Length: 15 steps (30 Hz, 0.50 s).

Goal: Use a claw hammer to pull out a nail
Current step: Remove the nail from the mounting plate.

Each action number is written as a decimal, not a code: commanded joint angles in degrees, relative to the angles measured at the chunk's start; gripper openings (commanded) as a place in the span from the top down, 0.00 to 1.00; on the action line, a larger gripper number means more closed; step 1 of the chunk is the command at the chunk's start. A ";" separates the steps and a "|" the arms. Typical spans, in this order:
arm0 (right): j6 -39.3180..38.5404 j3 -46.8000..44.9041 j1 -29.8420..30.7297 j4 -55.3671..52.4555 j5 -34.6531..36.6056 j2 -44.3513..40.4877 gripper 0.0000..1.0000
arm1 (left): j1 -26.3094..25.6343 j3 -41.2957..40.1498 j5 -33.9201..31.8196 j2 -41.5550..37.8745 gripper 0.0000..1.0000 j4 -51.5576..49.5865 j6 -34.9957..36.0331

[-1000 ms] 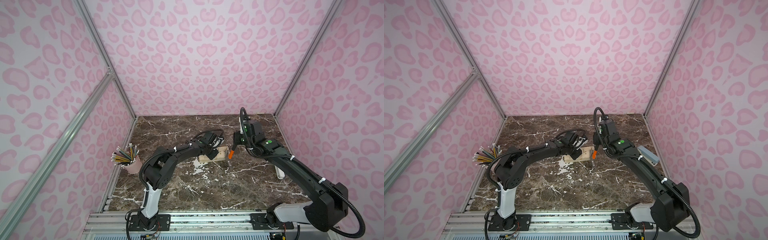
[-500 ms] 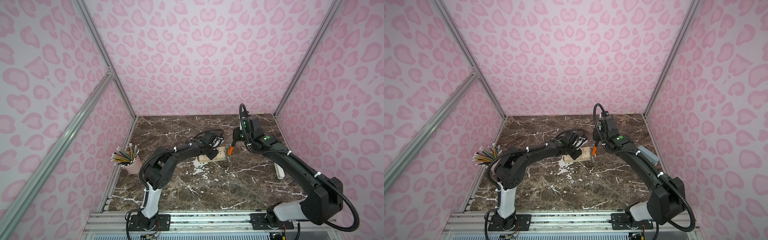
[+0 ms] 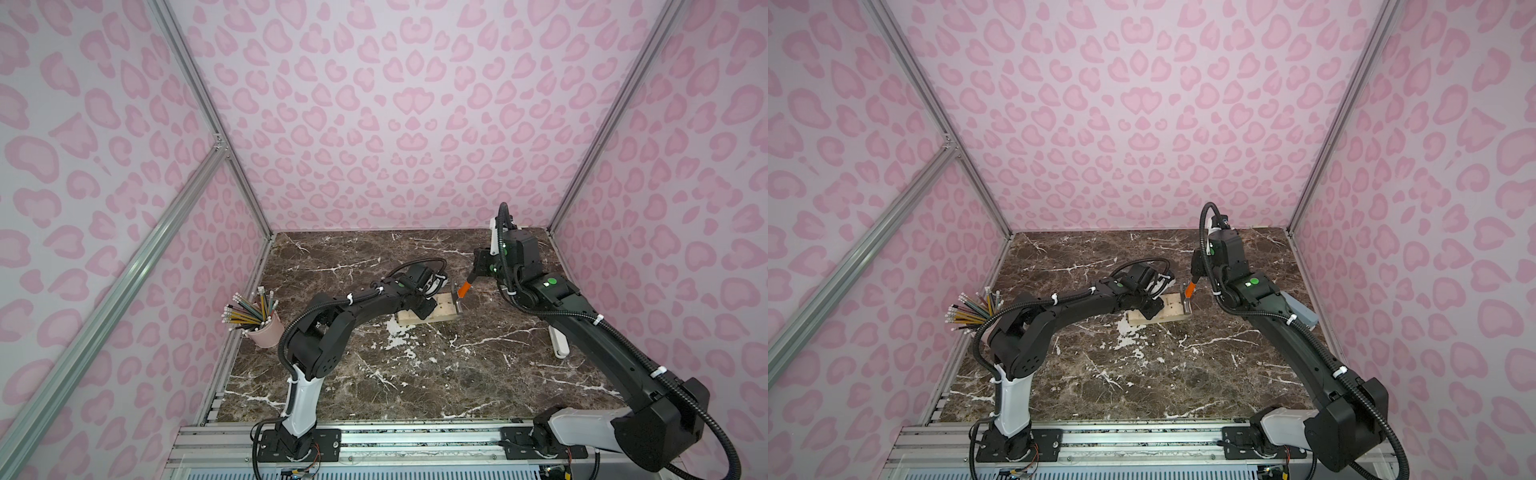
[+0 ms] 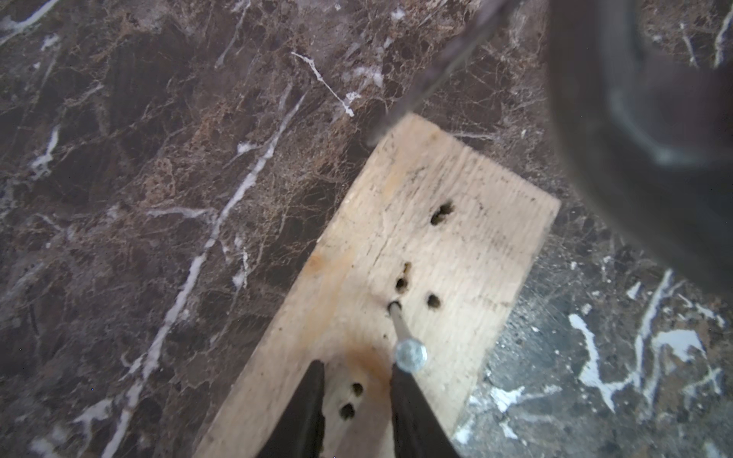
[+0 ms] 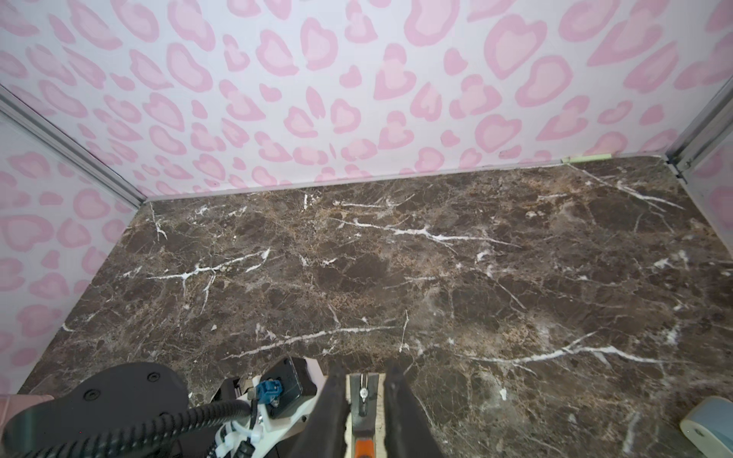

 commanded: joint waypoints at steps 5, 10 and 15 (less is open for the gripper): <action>1.25 -0.81 0.00 2.62 0.05 -5.47 1.00 | -0.12 0.76 1.22 -2.71 0.67 -6.35 -2.30; 2.14 -1.68 -1.71 0.12 -6.39 -10.18 1.00 | -0.11 1.03 2.17 -8.26 0.65 -3.39 -2.52; 3.98 -2.90 -4.60 -1.94 -14.62 -13.84 1.00 | -0.12 -0.05 2.29 -13.91 0.65 -0.11 -3.17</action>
